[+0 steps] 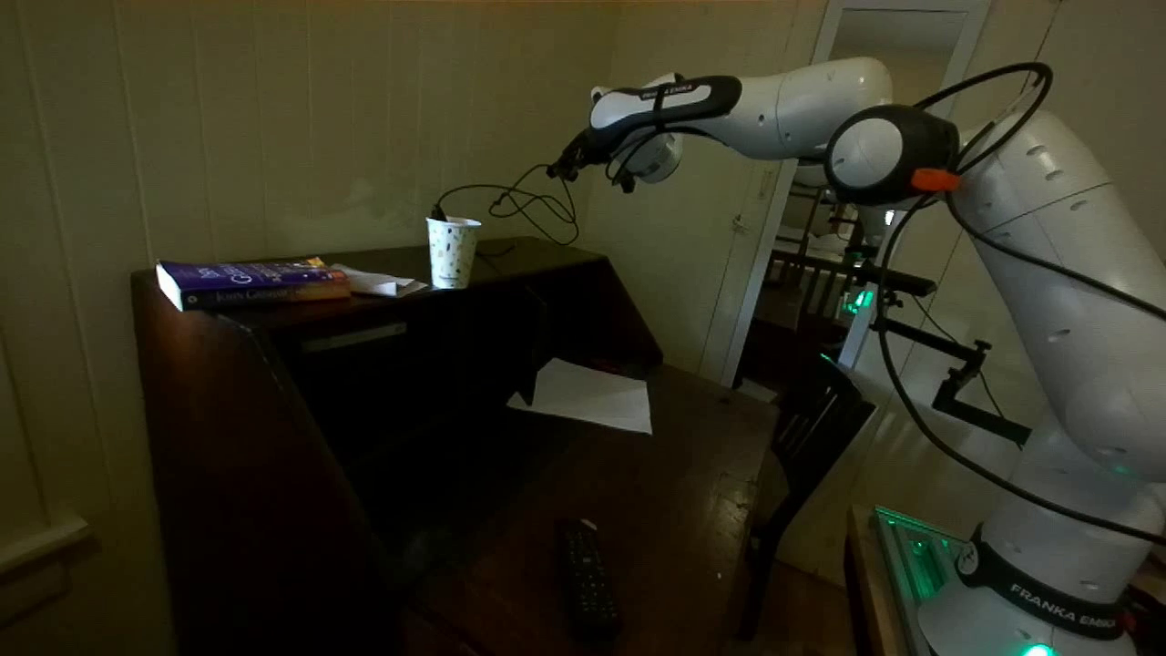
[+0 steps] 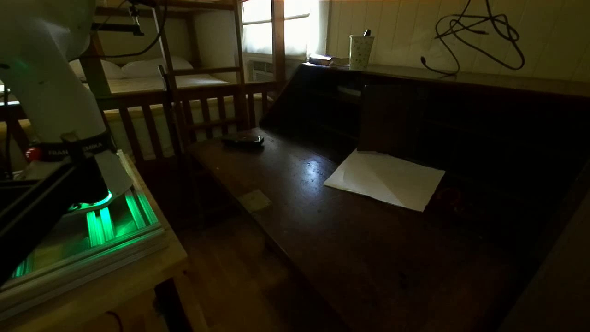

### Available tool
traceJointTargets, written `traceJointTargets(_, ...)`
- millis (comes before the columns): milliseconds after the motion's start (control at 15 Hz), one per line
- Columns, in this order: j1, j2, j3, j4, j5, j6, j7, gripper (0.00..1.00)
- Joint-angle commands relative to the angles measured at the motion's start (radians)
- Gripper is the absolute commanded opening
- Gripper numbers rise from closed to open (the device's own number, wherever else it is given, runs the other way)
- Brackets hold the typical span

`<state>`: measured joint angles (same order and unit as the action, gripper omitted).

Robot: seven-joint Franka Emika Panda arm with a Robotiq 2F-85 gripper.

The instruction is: Put the black cable on top of the cabinet.

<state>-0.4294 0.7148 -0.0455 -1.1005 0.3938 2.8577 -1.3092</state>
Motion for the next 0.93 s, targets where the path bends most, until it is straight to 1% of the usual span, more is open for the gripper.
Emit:
traceJointTargets(0, -0.027, 0.069, 0.059, 0.060, 0.024, 0.003, -0.041, 0.01)
traceJointTargets(333, -0.042, 0.127, 0.136, 0.071, 0.021, 0.014, -0.045, 0.01)
traceJointTargets(533, -0.044, 0.138, 0.158, 0.066, 0.014, 0.012, -0.037, 0.01)
traceJointTargets(667, -0.039, 0.130, 0.152, 0.046, 0.004, -0.011, -0.026, 0.01)
traceJointTargets(733, -0.022, 0.119, 0.117, 0.029, -0.015, -0.020, 0.001, 0.27)
traceJointTargets(867, 0.000, 0.106, 0.083, 0.030, -0.022, -0.005, 0.038, 0.38)
